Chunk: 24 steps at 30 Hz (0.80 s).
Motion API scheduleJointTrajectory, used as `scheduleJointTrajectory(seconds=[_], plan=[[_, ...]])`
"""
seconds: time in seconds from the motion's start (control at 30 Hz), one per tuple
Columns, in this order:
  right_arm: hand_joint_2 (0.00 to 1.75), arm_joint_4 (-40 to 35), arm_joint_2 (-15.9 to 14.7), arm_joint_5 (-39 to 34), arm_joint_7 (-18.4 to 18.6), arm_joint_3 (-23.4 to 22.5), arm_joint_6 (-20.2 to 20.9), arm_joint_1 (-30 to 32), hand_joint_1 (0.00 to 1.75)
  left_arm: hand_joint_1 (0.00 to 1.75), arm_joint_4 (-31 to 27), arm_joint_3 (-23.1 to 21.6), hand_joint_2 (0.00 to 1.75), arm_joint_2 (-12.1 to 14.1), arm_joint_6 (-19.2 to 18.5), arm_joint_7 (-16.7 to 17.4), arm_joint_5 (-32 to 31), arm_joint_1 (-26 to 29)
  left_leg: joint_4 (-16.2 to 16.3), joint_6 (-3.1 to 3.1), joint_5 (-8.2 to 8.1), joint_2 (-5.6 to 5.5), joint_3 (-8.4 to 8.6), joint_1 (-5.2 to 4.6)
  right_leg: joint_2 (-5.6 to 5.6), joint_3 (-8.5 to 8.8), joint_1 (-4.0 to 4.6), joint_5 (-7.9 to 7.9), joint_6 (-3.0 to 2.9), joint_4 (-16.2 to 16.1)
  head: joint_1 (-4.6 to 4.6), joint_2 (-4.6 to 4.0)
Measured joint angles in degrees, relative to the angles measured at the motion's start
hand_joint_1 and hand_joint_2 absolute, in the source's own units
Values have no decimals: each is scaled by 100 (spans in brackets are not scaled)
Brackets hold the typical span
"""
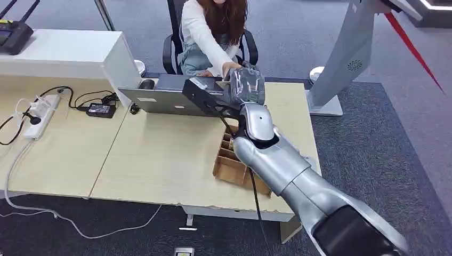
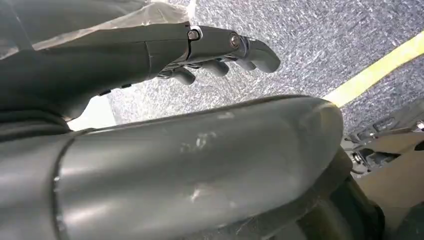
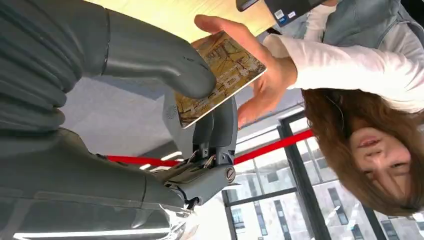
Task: Pass the card to the sensor for recognition and then transmit it.
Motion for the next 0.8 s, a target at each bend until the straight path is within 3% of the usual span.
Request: scheduleJointTrajectory(seconds=[0.67,0.7,0.73,0.8], plan=[[175,212,-63,11,-138,-26,-188,-40,175,0,0,2,0,-15,15,17,15,1,0,0,0,0,1,0,0,1,0,0,0,0,0,0],[175,227,-68,11,-160,-26,-205,-39,159,0,0,2,0,-15,15,17,15,1,0,0,0,0,1,0,0,1,0,0,0,0,0,0],[175,247,-72,11,-197,-26,-221,-39,59,0,0,2,0,-17,15,17,15,1,0,0,0,0,1,0,0,1,0,0,0,0,0,0],[175,280,-81,11,-227,-26,-245,-41,59,0,0,2,0,-20,15,17,15,1,0,0,0,0,1,0,0,1,0,0,0,0,0,0]])
